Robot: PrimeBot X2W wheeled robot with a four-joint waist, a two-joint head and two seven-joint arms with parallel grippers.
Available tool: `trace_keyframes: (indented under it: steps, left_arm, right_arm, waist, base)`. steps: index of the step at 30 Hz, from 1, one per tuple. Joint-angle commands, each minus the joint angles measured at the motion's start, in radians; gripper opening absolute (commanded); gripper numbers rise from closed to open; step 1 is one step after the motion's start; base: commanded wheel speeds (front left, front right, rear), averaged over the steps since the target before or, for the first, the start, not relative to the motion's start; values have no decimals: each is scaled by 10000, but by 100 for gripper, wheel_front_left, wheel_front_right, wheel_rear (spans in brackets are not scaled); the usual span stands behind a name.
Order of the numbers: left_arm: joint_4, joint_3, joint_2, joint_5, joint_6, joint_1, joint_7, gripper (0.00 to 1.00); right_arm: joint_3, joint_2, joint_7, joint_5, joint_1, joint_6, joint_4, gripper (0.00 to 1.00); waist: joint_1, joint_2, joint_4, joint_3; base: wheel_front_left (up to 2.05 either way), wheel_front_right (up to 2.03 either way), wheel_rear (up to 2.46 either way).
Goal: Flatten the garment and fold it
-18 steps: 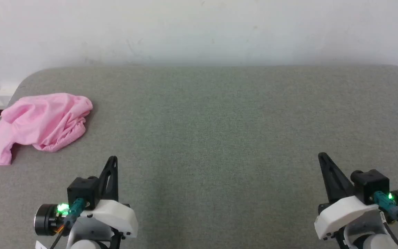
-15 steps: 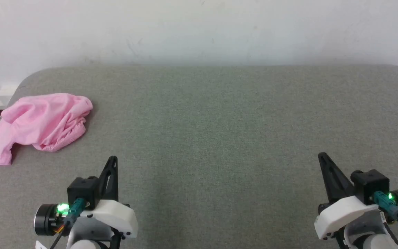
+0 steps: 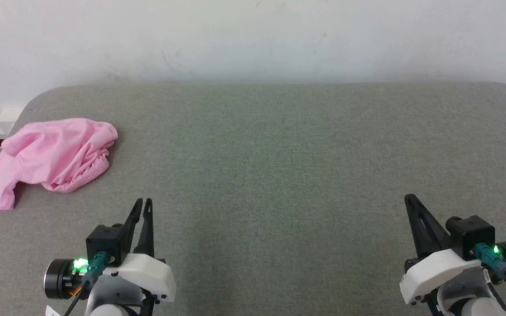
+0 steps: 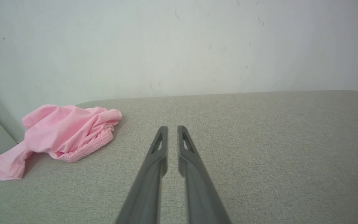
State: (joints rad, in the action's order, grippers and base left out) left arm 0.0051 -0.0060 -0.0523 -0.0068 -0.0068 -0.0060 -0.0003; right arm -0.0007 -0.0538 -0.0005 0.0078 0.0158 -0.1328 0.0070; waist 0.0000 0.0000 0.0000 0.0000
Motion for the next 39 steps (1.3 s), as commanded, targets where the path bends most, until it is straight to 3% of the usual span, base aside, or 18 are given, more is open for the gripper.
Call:
trace_keyframes:
  steps: [1,18,39]
  left_arm:
    - [1,-1,0,0,1,-1,-1,100]
    - [464,-299,-20,-165,250,-277,-344,100]
    - [814,-471,-125,-419,681,-511,-794,100]
  right_arm:
    - [0,0,-1,1,0,0,0,100]
    - [-72,5,-237,104,-81,3,127,100]
    - [-64,11,-490,230,-231,6,260,100]
  waist:
    - [0,0,0,0]
    - [0,0,301,11]
    - [0,0,1550,71]
  base:
    - [0,0,0]
    - [0,0,0]
    - [0,0,0]
